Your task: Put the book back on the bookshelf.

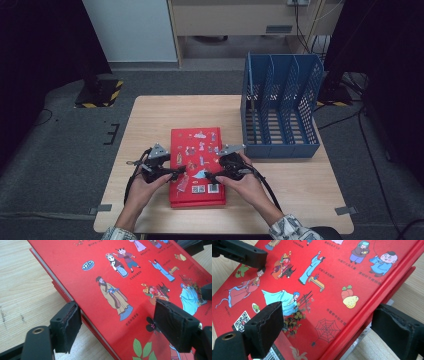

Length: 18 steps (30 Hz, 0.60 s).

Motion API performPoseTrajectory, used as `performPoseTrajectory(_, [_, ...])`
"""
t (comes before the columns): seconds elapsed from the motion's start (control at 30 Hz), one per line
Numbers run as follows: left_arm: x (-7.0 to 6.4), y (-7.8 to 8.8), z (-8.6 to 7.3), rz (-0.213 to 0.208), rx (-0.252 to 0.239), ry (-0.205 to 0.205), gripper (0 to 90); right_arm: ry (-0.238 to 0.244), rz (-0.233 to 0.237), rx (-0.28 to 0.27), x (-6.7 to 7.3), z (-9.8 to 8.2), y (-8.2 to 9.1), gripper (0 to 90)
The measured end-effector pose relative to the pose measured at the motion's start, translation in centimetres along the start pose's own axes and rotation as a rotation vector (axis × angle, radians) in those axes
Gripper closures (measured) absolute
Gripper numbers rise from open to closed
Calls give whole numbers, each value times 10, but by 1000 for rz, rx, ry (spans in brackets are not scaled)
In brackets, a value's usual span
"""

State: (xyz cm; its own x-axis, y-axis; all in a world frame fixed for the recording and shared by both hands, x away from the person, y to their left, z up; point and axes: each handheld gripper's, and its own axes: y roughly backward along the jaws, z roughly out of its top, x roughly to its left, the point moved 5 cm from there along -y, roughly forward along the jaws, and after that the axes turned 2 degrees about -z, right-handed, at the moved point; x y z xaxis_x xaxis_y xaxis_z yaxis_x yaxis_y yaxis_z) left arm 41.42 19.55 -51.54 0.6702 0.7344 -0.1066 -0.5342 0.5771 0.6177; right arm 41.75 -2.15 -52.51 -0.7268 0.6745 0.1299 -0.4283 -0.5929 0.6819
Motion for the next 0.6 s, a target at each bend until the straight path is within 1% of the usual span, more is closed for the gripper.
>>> performPoseTrajectory(0.07, [0,1,2,4,-9,-2,239,-3,2,-2,-1,1,0,112])
performPoseTrajectory(0.13, [2,4,7,14,-24,-6,264,8,-5,-9,-3,5,1,127])
performPoseTrajectory(0.17, [2,4,7,14,-24,-6,273,8,-5,-9,-3,5,1,127])
performPoseTrajectory(0.2, [3,5,8,16,-27,-8,282,11,-13,-25,-4,8,3,153])
performPoseTrajectory(0.23, [4,6,9,22,-31,-12,292,10,-17,-28,-5,10,3,163])
performPoseTrajectory(0.3, [7,7,12,33,-37,-5,302,11,-19,-33,-5,12,3,169])
performPoseTrajectory(0.33, [7,7,13,38,-41,-3,312,15,-27,-36,-7,15,3,178])
performPoseTrajectory(0.37, [9,8,16,48,-37,-15,313,16,-32,-39,-7,17,2,183])
performPoseTrajectory(0.43, [11,9,18,53,-37,-22,321,26,-36,-43,-8,20,2,192])
performPoseTrajectory(0.6, [17,9,26,76,-43,-35,335,29,-46,-50,-12,28,2,234])
